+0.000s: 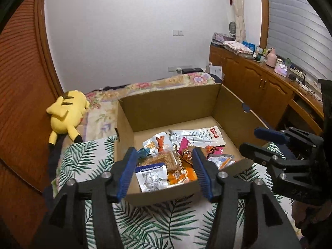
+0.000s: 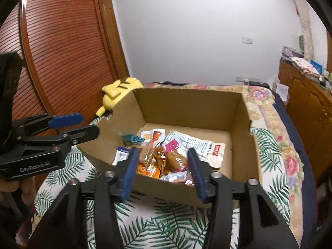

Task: Organize snacks

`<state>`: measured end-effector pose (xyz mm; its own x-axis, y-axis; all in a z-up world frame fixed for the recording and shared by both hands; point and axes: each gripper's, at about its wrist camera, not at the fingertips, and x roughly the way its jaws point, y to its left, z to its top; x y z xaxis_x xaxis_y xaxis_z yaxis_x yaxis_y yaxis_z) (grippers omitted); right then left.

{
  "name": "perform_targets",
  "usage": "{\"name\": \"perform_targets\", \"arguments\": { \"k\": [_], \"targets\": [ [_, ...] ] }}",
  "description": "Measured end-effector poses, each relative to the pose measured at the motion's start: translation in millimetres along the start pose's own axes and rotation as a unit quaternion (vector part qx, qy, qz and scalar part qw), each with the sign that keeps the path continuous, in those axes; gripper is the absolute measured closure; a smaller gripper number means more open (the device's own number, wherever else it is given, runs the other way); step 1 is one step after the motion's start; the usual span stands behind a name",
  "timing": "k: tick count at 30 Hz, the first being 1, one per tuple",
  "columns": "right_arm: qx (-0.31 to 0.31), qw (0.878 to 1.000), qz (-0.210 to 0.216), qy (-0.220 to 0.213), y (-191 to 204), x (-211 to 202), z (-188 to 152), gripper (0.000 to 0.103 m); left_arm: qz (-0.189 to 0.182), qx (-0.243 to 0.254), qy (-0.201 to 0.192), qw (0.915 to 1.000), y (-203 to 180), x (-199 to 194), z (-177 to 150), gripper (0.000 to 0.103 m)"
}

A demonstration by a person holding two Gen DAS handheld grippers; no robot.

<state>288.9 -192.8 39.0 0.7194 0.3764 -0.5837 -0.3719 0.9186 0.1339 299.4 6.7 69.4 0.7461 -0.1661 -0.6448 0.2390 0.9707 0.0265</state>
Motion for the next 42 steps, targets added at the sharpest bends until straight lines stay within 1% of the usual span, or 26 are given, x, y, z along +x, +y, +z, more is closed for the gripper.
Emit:
{"name": "perform_targets", "arguments": {
  "k": [2,3,5,6,8,10,12,13,16,19,25,34,37,42],
  "targets": [
    [0.005,1.0,-0.011,-0.008,0,-10,-2,0.036,0.001,-0.002,-0.01,1.0,-1,-12,-3,0.038],
    [0.007,1.0,-0.017,-0.011,0,-14,-3,0.034,-0.003,-0.005,-0.016,0.9999,-1,-18,-5,0.029],
    [0.012,0.999,-0.026,-0.017,0,-21,-5,0.026,-0.005,-0.008,-0.022,0.9997,-1,-25,-8,0.027],
    [0.013,0.999,-0.027,-0.02,1,-24,-6,0.024,-0.004,-0.008,-0.023,0.9997,-2,-28,-8,0.025],
    [0.013,0.999,-0.032,-0.024,1,-31,-8,0.013,-0.001,-0.009,-0.027,0.9996,-3,-35,-11,0.021],
    [0.011,0.999,-0.036,-0.031,3,-37,-10,0.009,0.001,-0.011,-0.032,0.9994,-5,-40,-13,0.015],
    [0.009,0.999,-0.042,-0.033,4,-40,-11,0.006,0.004,-0.013,-0.032,0.9994,-8,-43,-15,0.013],
    [0.007,0.998,-0.046,-0.033,5,-42,-11,0.0,0.006,-0.015,-0.034,0.9993,-8,-45,-16,0.012],
    [0.009,0.998,-0.055,-0.039,7,-49,-14,0.0,0.01,-0.018,-0.042,0.9989,-11,-52,-20,0.01],
    [0.011,0.997,-0.063,-0.041,8,-54,-17,0.0,0.009,-0.016,-0.042,0.9989,-14,-56,-23,0.007],
    [0.013,0.996,-0.075,-0.046,11,-65,-24,0.0,0.011,-0.019,-0.046,0.9987,-20,-71,-34,0.005],
    [0.011,0.995,-0.083,-0.059,20,-89,-38,0.0,0.016,-0.02,-0.065,0.9976,-28,-103,-51,0.002],
    [0.011,0.994,-0.084,-0.063,24,-97,-44,0.0,0.02,-0.026,-0.075,0.9966,-29,-118,-61,0.0],
    [0.01,0.994,-0.086,-0.07,30,-109,-55,0.0,0.025,-0.033,-0.082,0.9957,-32,-133,-75,0.0]
  ]
}}
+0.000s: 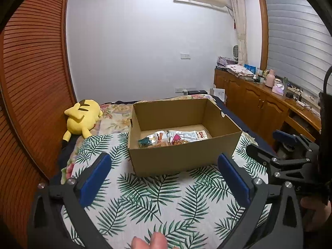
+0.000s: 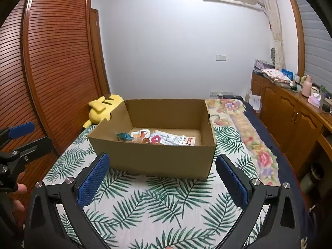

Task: Organize snacks

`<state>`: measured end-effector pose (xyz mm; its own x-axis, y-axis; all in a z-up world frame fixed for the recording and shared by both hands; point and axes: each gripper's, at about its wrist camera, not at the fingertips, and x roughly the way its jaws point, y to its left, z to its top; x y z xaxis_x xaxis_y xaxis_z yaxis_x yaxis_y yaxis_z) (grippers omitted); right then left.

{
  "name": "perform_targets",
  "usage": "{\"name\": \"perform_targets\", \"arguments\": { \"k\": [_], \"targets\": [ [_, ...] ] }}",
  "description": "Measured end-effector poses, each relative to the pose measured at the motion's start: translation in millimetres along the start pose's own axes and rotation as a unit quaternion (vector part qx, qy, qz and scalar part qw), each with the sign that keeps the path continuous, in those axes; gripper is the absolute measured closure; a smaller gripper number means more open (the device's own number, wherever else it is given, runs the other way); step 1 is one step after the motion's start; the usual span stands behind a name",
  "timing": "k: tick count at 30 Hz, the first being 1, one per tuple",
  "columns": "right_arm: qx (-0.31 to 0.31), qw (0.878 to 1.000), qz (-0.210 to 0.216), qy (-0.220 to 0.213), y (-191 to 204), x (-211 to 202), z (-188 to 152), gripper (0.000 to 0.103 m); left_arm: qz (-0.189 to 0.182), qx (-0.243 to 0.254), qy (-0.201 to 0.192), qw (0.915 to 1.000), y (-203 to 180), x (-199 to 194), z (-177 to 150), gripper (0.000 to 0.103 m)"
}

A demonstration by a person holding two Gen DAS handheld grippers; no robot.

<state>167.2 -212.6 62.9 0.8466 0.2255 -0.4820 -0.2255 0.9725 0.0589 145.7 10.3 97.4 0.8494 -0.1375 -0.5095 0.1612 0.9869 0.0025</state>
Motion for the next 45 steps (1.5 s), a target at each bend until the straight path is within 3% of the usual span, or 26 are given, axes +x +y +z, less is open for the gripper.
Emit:
{"name": "perform_targets", "arguments": {
  "k": [13,30,45],
  "targets": [
    [0.001,1.0,-0.006,-0.016,3,-31,-22,0.0,0.007,-0.005,-0.011,0.9999,-6,-24,-25,0.0],
    [0.001,1.0,-0.012,-0.025,6,-48,-43,0.0,0.059,-0.018,-0.019,0.9979,-3,-35,-60,0.0],
    [0.0,0.999,-0.018,-0.028,7,-51,-51,0.0,0.06,-0.013,-0.027,0.9978,-1,-37,-71,0.0]
  ]
}}
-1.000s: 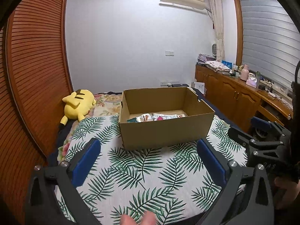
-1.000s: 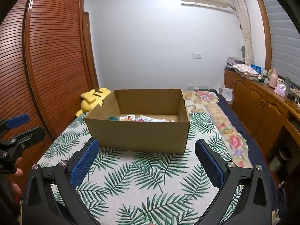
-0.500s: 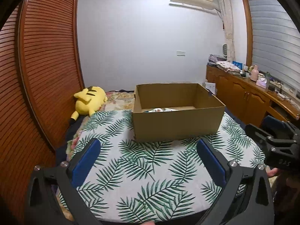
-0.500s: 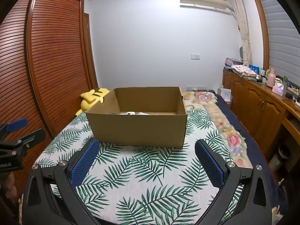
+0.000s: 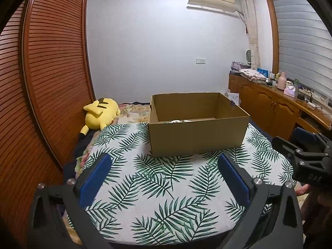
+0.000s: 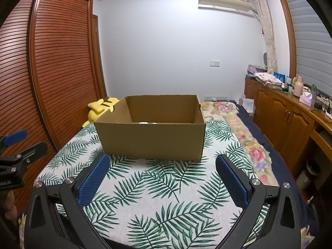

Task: Organize snacks

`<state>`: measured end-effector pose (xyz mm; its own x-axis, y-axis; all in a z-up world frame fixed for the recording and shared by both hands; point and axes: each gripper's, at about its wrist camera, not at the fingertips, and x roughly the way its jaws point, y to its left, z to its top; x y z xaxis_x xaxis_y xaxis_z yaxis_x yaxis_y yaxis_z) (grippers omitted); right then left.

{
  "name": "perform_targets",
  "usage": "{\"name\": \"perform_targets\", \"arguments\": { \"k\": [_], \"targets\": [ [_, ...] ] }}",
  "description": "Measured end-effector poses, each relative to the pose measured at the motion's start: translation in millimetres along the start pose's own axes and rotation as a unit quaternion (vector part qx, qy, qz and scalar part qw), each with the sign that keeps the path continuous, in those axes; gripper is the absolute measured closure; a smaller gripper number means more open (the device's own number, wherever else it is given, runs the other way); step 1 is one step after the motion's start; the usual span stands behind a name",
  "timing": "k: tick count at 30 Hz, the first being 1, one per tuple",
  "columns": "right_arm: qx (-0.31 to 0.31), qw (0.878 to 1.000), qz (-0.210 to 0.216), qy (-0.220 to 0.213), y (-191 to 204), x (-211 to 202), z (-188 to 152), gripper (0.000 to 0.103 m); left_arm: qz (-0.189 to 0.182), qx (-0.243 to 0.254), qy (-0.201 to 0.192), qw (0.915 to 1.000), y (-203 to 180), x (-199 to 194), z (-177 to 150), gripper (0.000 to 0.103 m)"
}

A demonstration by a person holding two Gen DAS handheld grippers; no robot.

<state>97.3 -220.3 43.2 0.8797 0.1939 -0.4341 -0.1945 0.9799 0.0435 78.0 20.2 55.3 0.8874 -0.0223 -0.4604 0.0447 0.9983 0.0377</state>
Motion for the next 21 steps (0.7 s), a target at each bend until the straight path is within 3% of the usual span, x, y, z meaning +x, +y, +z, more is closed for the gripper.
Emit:
{"name": "perform_targets", "arguments": {
  "k": [21],
  "targets": [
    [0.0,1.0,-0.003,0.0,2.1,-1.1,-1.7,0.0,0.003,-0.002,0.0,1.0,-0.6,-0.8,1.6,0.0]
  ]
}}
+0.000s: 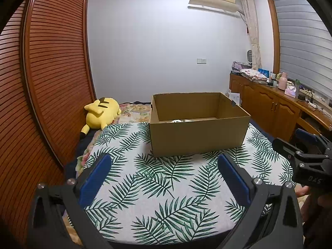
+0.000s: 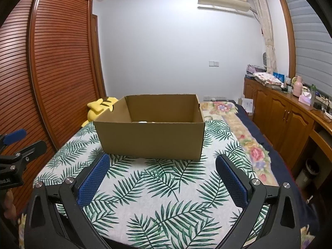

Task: Organize snacks

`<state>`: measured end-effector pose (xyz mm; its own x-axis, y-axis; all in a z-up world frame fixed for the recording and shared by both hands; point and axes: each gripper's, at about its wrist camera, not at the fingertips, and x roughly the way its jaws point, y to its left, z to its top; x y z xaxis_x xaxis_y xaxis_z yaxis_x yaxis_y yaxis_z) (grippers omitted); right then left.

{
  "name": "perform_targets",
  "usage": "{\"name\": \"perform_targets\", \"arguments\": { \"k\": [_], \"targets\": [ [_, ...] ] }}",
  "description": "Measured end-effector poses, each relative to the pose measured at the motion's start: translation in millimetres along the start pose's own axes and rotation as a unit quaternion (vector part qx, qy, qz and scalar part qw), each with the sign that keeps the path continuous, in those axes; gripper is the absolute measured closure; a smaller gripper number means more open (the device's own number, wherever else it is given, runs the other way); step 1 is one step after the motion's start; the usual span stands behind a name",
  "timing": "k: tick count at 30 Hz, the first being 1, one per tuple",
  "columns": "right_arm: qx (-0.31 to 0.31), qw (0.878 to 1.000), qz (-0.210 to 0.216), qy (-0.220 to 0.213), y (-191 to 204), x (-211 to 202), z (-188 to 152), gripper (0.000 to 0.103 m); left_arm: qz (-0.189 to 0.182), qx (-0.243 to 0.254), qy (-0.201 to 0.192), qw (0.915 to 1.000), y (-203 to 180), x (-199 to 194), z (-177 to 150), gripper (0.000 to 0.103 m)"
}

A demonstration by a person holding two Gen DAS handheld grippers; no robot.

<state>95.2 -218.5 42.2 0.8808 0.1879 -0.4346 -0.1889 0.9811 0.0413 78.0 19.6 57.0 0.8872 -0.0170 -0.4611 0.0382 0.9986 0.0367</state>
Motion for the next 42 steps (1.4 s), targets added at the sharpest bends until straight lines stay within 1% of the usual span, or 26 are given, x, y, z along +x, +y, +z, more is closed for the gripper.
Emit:
{"name": "perform_targets", "arguments": {
  "k": [42],
  "targets": [
    [0.001,1.0,0.001,0.0,0.1,0.2,0.3,0.0,0.003,-0.001,-0.003,1.0,3.0,-3.0,-2.7,0.0]
  ]
}}
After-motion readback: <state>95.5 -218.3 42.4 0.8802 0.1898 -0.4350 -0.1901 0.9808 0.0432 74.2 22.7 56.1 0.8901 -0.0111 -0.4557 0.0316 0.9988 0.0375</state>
